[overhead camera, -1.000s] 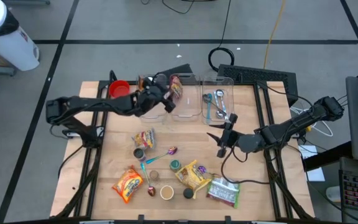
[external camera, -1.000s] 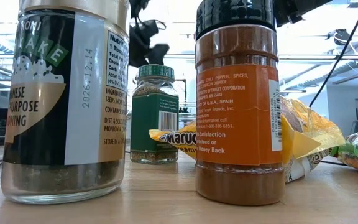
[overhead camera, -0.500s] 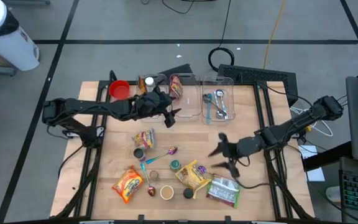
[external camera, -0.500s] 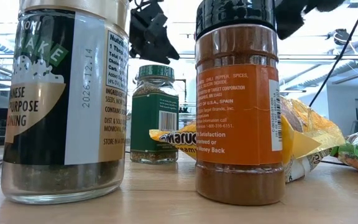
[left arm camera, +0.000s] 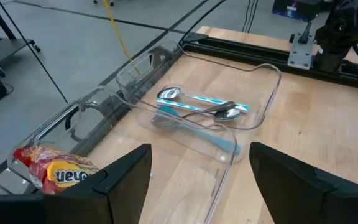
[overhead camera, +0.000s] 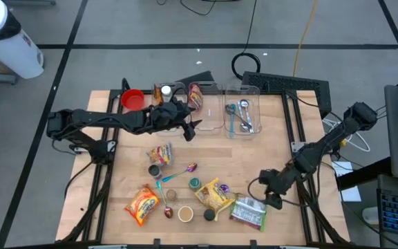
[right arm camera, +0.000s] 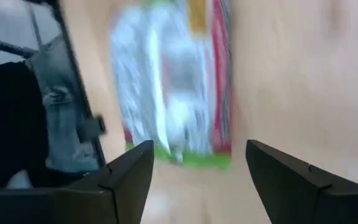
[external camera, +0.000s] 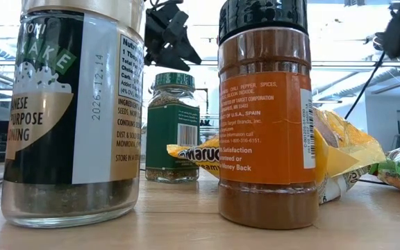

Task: Pick & Place Food Item
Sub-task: Put the green noodle pack into the middle transparent bin

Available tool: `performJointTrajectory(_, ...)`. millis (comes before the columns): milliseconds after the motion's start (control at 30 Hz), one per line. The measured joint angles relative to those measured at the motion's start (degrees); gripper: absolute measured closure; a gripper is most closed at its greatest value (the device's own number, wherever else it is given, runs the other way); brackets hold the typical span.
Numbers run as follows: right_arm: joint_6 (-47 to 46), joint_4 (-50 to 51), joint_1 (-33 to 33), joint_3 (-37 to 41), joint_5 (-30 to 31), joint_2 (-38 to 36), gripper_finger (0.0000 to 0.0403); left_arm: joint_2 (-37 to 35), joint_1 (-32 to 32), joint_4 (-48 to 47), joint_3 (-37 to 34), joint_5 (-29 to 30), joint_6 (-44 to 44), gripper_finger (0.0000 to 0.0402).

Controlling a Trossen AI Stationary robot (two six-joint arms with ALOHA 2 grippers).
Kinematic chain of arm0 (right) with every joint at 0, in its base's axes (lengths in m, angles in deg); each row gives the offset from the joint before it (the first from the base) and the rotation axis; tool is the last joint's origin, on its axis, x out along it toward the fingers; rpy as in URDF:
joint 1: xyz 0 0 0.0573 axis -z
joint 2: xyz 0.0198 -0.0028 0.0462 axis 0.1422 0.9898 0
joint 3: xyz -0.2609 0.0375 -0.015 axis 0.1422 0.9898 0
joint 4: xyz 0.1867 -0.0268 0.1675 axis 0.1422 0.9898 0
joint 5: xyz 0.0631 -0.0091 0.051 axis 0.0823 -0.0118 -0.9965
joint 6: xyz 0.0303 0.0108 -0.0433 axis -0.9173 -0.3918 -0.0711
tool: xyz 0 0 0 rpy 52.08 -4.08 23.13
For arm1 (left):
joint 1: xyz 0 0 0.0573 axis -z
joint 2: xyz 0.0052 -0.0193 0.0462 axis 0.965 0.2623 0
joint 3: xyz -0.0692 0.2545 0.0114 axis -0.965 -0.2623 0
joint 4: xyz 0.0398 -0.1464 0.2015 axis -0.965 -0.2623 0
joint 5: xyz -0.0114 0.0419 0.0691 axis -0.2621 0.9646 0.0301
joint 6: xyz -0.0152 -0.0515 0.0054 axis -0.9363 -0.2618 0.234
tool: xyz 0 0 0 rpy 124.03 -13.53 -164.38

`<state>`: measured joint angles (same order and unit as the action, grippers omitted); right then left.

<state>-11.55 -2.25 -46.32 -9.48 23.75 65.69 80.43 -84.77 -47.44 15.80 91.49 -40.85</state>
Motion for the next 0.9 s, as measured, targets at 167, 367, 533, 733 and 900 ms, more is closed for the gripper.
performJointTrajectory(167,-10.58,-8.16,-2.41,7.57,-0.22,-0.57,0.0165,0.0,0.0,0.15,-0.01,0.0,0.0,0.0128)
performJointTrajectory(367,-16.3,-25.54,-2.48,16.24,-0.26,-0.59,0.0168,0.0,0.0,0.11,-0.01,0.0,0.02,0.0128)
performJointTrajectory(533,-17.21,-27.68,-2.48,18.45,-0.23,-0.53,0.019,0.0,0.0,0.09,0.0,0.0,0.13,0.0128)
performJointTrajectory(733,-16.28,-29.95,-2.48,18.56,-0.3,-0.33,0.0238,0.0,-0.04,0.1,0.01,0.02,0.26,0.0128)
performJointTrajectory(900,-15.79,-29.56,-2.48,18.56,-0.3,-0.26,0.0281,0.0,-0.05,0.13,0.0,0.02,0.26,0.0128)
